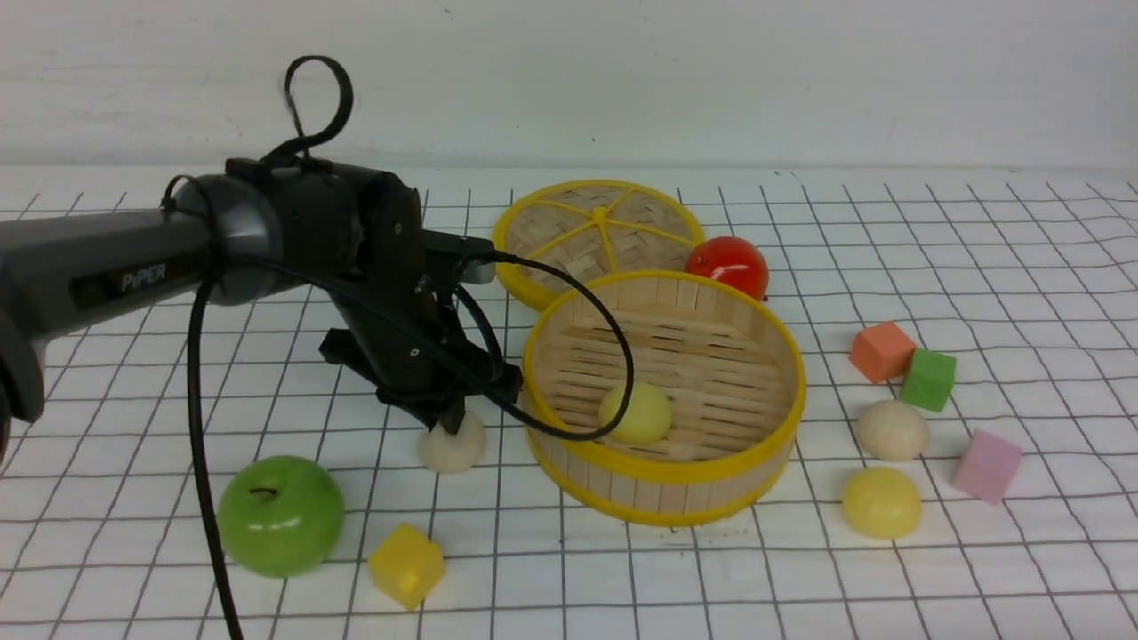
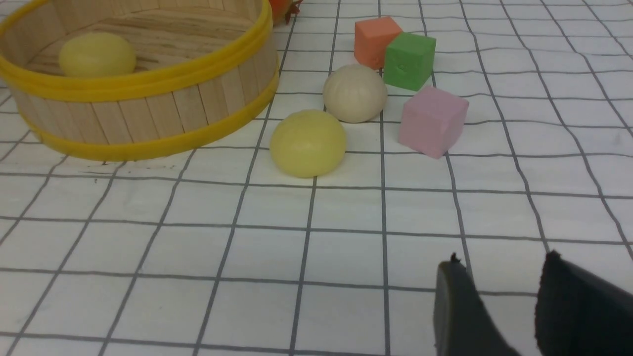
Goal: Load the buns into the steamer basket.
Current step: Use the left arm to grab a steamed stuffed bun, then use the left arm to put the steamed stuffed bun into the steamer
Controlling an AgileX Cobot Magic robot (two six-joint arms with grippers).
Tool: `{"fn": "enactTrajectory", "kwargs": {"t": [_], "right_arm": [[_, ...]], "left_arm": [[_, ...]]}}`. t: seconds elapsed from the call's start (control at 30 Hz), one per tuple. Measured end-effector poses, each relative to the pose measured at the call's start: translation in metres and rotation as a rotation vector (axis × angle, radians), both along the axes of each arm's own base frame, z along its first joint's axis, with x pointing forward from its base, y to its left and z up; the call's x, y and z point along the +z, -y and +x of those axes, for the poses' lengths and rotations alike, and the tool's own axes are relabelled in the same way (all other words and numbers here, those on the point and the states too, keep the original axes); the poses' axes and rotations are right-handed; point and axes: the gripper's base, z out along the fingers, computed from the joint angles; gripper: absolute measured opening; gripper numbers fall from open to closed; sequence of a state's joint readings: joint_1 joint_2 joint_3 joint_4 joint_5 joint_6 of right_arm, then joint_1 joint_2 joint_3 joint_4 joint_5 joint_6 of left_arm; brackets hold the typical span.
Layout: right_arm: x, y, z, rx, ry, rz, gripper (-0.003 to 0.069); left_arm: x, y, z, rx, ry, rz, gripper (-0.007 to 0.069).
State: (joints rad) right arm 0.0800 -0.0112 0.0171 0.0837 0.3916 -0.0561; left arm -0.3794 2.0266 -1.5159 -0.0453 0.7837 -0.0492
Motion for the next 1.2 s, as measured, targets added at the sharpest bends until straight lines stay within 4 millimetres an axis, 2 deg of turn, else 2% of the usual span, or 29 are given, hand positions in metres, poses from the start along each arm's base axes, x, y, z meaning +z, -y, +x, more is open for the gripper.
{"fn": "enactTrajectory", "kwargs": {"t": [0.1, 0.17, 0.2, 0.23, 0.27, 0.3, 0.33, 0.37, 0.4, 0.47, 0.53, 0.6, 0.63, 0.77, 0.87, 0.93, 1.07, 1.1, 1.17, 1.2], "right_arm": [[0.0, 0.0, 0.0, 0.0, 0.0, 0.0, 0.0239], [0.0, 0.0, 0.0, 0.0, 0.0, 0.0, 0.0239], [0.0, 0.0, 0.0, 0.0, 0.0, 0.0, 0.0239], [0.0, 0.0, 0.0, 0.0, 0.0, 0.0, 0.0239], [0.0, 0.0, 0.0, 0.0, 0.0, 0.0, 0.0239], [0.0, 0.0, 0.0, 0.0, 0.0, 0.0, 0.0239], [0.0, 0.0, 0.0, 0.0, 0.0, 0.0, 0.0239], [0.0, 0.0, 0.0, 0.0, 0.0, 0.0, 0.0239], [0.0, 0.0, 0.0, 0.0, 0.0, 0.0, 0.0239], [0.0, 0.0, 0.0, 0.0, 0.0, 0.0, 0.0239], [0.0, 0.0, 0.0, 0.0, 0.0, 0.0, 0.0239], [0.0, 0.0, 0.0, 0.0, 0.0, 0.0, 0.0239], [0.0, 0.0, 0.0, 0.0, 0.0, 0.0, 0.0239], [0.0, 0.0, 0.0, 0.0, 0.0, 0.0, 0.0239], [0.0, 0.0, 0.0, 0.0, 0.0, 0.0, 0.0239], [0.0, 0.0, 0.0, 0.0, 0.0, 0.0, 0.0239], [0.0, 0.0, 0.0, 0.0, 0.0, 0.0, 0.0239], [0.0, 0.0, 0.0, 0.0, 0.0, 0.0, 0.0239], [0.0, 0.0, 0.0, 0.0, 0.0, 0.0, 0.0239], [0.0, 0.0, 0.0, 0.0, 0.0, 0.0, 0.0239]], "left_arm": [[0.01, -0.001, -0.004, -0.001, -0.018, 0.004, -0.0013], [0.03, 0.0, -0.008, -0.005, -0.003, -0.01, -0.0013], [0.033, 0.0, -0.009, -0.007, -0.002, -0.012, -0.0013], [0.061, 0.005, -0.014, -0.018, 0.047, -0.042, -0.0013], [0.061, 0.005, -0.014, -0.018, 0.047, -0.042, -0.0013], [0.094, 0.016, -0.018, -0.041, 0.122, -0.096, -0.0013], [0.097, 0.018, -0.019, -0.044, 0.13, -0.102, -0.0013], [0.119, 0.03, -0.021, -0.078, 0.19, -0.146, -0.0013], [0.121, 0.032, -0.022, -0.082, 0.195, -0.151, -0.0013], [0.134, 0.052, -0.02, -0.131, 0.253, -0.198, -0.0013], [0.131, 0.063, -0.015, -0.15, 0.268, -0.209, -0.0013], [0.111, 0.076, 0.001, -0.161, 0.269, -0.208, -0.0013], [0.093, 0.082, 0.013, -0.159, 0.255, -0.198, -0.0013], [0.046, 0.091, 0.036, -0.157, 0.209, -0.152, 0.0005], [0.018, 0.096, 0.047, -0.164, 0.186, -0.115, 0.0061], [0.015, 0.097, 0.051, -0.166, 0.199, -0.112, 0.0129], [0.028, 0.097, 0.05, -0.147, 0.189, -0.119, 0.0316], [0.029, 0.097, 0.05, -0.145, 0.187, -0.119, 0.0326], [0.045, 0.095, 0.043, -0.129, 0.15, -0.118, 0.0437], [0.053, 0.093, 0.04, -0.125, 0.15, -0.12, 0.0456]]}}
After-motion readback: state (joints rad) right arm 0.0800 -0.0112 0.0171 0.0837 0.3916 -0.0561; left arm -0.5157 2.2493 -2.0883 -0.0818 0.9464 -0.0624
